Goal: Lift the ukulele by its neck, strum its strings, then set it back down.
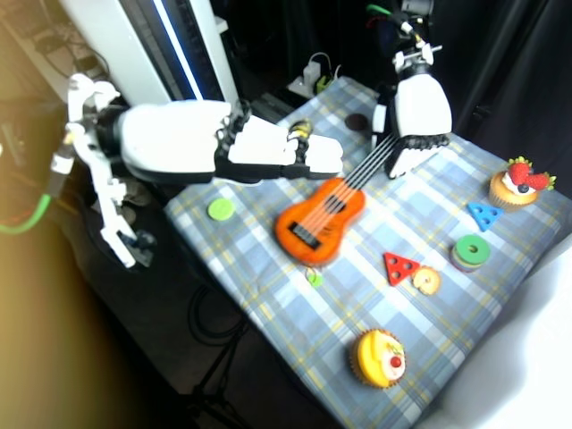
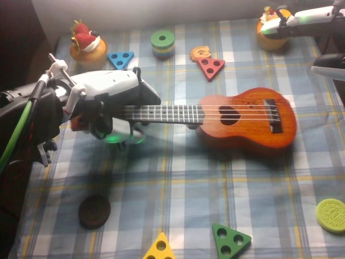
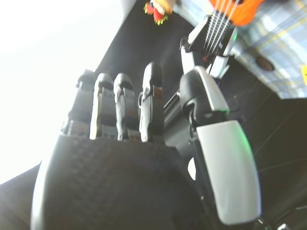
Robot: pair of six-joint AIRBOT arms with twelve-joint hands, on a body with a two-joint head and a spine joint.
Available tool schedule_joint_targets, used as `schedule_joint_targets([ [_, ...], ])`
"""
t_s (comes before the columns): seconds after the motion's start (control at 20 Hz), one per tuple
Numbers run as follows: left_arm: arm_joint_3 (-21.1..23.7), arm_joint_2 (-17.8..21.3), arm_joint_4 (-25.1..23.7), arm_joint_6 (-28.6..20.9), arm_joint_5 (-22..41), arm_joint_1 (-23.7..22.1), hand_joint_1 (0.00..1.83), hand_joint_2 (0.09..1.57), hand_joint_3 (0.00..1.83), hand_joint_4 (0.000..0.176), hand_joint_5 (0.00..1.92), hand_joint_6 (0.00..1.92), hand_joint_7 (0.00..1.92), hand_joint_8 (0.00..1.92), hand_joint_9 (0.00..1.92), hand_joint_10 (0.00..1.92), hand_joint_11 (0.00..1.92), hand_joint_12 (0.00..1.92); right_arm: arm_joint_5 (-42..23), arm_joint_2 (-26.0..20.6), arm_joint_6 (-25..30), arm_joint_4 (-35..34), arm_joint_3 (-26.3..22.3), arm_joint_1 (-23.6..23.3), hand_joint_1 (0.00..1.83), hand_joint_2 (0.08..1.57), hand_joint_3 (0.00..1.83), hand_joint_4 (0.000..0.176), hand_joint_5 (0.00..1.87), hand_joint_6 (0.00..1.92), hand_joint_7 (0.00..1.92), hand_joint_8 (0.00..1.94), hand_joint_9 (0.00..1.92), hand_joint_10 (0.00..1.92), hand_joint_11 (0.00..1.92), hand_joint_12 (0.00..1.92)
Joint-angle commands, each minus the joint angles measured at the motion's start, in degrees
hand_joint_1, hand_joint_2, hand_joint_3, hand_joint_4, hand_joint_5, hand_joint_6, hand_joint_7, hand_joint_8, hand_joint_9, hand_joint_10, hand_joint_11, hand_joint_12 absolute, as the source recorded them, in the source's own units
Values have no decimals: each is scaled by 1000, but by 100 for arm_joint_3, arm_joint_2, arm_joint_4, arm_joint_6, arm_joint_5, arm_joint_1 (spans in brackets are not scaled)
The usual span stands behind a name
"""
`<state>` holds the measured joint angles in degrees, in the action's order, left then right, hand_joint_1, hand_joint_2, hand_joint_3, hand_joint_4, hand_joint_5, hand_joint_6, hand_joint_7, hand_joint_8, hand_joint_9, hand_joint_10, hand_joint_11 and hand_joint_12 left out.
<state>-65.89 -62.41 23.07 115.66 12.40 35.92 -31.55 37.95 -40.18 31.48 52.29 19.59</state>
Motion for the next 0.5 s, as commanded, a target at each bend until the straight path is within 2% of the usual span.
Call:
schedule_joint_targets([
  [0.0,-25,9,-19,15,580,-81,902,1244,0,0,240,600,425,881,278,1190,65,1700,-645,-58,-26,-221,5,-31,749,1364,12,17,450,0,75,1,0,0,0,0],
  [0.05,-17,15,-19,15,611,-79,790,1220,0,13,228,293,326,388,176,735,12,1409,-661,-64,-26,-236,5,-16,740,1376,16,25,433,0,73,1,0,0,0,0],
  [0.1,-1,28,8,15,669,-70,777,1187,0,10,279,142,356,159,214,526,2,1393,-678,-71,-26,-252,3,0,761,1388,19,25,424,0,60,0,0,0,0,0],
  [0.15,51,68,36,16,778,-47,722,1166,0,18,247,68,289,57,167,441,0,1362,-703,-84,-26,-268,-4,21,787,1385,15,34,424,0,65,2,0,0,0,0],
  [0.2,115,117,54,16,886,-28,644,1194,1,45,124,23,126,19,49,289,0,957,-724,-98,-26,-285,-12,37,817,1382,12,37,410,0,44,1,0,0,0,0],
  [0.3,348,299,15,-80,1185,56,608,1176,0,43,57,1,17,0,5,138,0,682,-816,-132,-96,-401,-37,97,809,1382,9,29,391,0,55,5,0,0,0,0],
  [0.35,475,421,-116,-337,1448,131,525,1156,0,43,19,2,3,0,0,27,0,479,-869,-171,-253,-544,-80,151,763,1371,4,32,351,1,74,9,0,0,0,0],
  [0.4,557,519,-271,-661,1671,177,472,1151,0,48,3,0,0,0,0,5,0,295,-929,-216,-405,-686,-124,224,782,1365,0,36,328,2,83,9,1,0,0,0],
  [0.45,640,644,-466,-1101,1965,236,434,1138,0,46,0,0,0,0,0,0,0,115,-1046,-268,-547,-873,-171,329,793,1372,3,37,260,0,53,1,0,0,0,0],
])
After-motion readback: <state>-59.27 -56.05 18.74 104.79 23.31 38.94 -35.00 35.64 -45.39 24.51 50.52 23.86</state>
